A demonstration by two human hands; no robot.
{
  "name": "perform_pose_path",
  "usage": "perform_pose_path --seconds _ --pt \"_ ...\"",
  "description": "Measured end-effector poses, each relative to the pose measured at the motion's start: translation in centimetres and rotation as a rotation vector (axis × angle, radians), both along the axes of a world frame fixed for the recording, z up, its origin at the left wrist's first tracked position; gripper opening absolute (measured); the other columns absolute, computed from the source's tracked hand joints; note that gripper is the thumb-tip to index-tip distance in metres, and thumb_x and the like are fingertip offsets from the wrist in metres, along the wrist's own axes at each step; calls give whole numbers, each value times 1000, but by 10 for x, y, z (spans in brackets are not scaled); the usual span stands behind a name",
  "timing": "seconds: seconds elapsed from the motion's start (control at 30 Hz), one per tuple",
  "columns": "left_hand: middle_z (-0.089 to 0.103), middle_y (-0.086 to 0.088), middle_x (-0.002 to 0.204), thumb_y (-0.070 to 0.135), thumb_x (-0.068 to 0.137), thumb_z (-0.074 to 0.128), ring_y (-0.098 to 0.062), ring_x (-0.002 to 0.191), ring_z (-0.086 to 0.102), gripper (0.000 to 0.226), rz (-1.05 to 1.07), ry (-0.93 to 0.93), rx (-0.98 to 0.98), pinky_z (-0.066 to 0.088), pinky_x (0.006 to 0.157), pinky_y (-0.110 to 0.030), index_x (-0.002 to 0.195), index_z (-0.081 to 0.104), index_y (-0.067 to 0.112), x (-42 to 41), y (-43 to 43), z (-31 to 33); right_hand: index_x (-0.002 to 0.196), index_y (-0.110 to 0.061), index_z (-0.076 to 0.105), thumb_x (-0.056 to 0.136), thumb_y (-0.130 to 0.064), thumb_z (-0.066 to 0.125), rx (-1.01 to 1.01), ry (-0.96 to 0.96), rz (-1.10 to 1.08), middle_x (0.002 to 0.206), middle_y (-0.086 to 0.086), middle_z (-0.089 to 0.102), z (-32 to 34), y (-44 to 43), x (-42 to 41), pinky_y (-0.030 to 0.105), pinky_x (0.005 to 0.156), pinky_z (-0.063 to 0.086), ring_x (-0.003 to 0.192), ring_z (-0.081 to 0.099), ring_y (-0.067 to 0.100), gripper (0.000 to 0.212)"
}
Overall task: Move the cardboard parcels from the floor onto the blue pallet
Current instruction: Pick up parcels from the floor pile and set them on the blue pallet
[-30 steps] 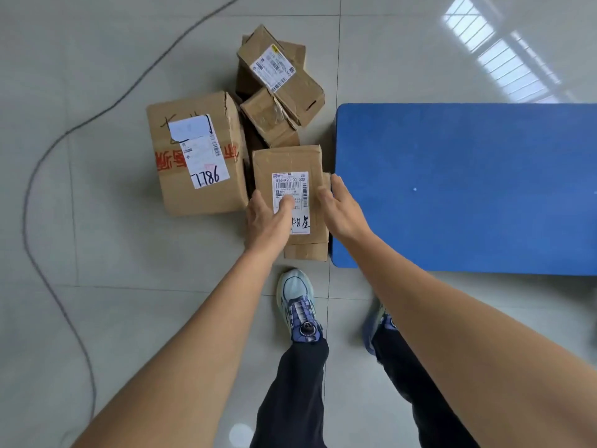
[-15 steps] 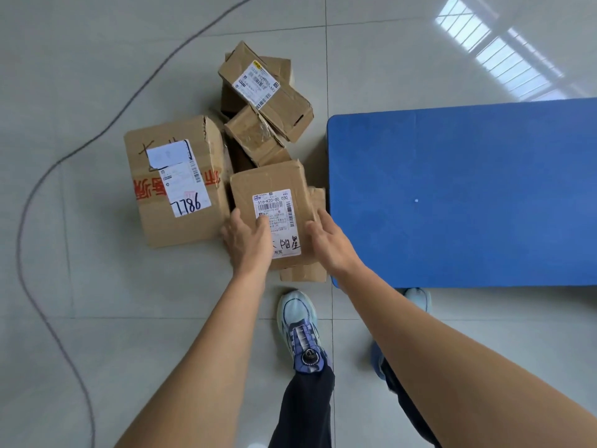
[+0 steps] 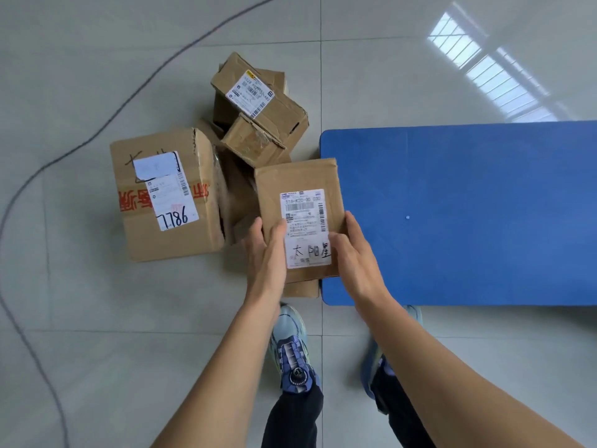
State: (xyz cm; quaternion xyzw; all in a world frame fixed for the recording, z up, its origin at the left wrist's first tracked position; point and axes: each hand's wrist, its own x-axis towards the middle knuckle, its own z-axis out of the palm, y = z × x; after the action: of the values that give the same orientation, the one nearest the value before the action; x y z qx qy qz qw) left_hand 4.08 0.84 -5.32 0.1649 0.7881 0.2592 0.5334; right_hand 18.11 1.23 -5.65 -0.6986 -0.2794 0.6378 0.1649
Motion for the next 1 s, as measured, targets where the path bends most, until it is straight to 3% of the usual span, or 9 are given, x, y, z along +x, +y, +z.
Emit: perform_pose_path --seconds 0.07,0.2,0.33,0.43,0.53,0.63,0.73,0.83,1.0 --pt "35 4 159 65 89 51 -12 133 45 80 -35 -7 7 41 104 -36 160 26 37 20 10 -1 160 -38 30 100 -39 44 28 -28 -49 147 -13 57 -2 8 21 35 107 46 129 55 7 62" --pt "32 3 159 59 99 51 -8 114 42 69 -58 -28 16 37 83 -23 160 25 39 52 36 -10 150 -43 44 96 -36 47 58 -42 -94 128 -20 67 -6 27 54 35 102 49 119 62 4 55" --pt "33 1 162 60 99 50 -19 136 44 69 -98 -83 27 38 108 -38 160 22 42 73 51 -18 125 -50 60 89 -35 46 114 -64 -149 114 -16 74 -11 43 72 37 91 55 107 69 10 41" --pt "29 2 166 58 100 50 -21 147 35 70 -114 -135 6 31 116 -41 162 20 42 81 61 -27 110 -57 64 92 -32 42 129 -49 -166 110 -17 75 -19 49 81 31 83 54 102 70 6 38" --pt "33 3 166 60 102 45 -16 142 38 71 -123 -195 -18 33 110 -39 163 16 41 78 68 -39 135 -49 57 98 -32 40 88 -20 -148 121 -17 73 -32 53 87 38 98 53 113 68 7 44" --pt "31 4 167 68 100 41 -17 145 36 78 -57 -309 -73 28 106 -34 164 10 39 73 72 -49 135 -53 56 101 -33 36 67 29 -107 125 -16 73 -43 56 90 47 105 50 117 67 11 45" --pt "39 4 164 79 91 41 -21 146 40 83 -47 -373 -108 27 122 -47 162 23 40 71 74 -58 137 -58 53 106 -33 29 41 65 -119 128 -16 71 -50 56 91 52 109 47 123 65 15 46" --pt "50 2 156 84 79 44 -24 139 49 90 -41 -405 -116 35 119 -55 158 34 41 71 78 -62 138 -59 51 108 -35 28 31 91 -127 128 -16 71 -55 57 93 54 109 46 124 65 17 45" --pt "47 6 158 86 77 43 -23 142 46 89 -49 -389 -106 33 119 -57 157 30 49 69 86 -70 139 -60 48 107 -37 32 43 137 -113 133 -16 69 -62 66 95 61 108 47 125 65 15 43"
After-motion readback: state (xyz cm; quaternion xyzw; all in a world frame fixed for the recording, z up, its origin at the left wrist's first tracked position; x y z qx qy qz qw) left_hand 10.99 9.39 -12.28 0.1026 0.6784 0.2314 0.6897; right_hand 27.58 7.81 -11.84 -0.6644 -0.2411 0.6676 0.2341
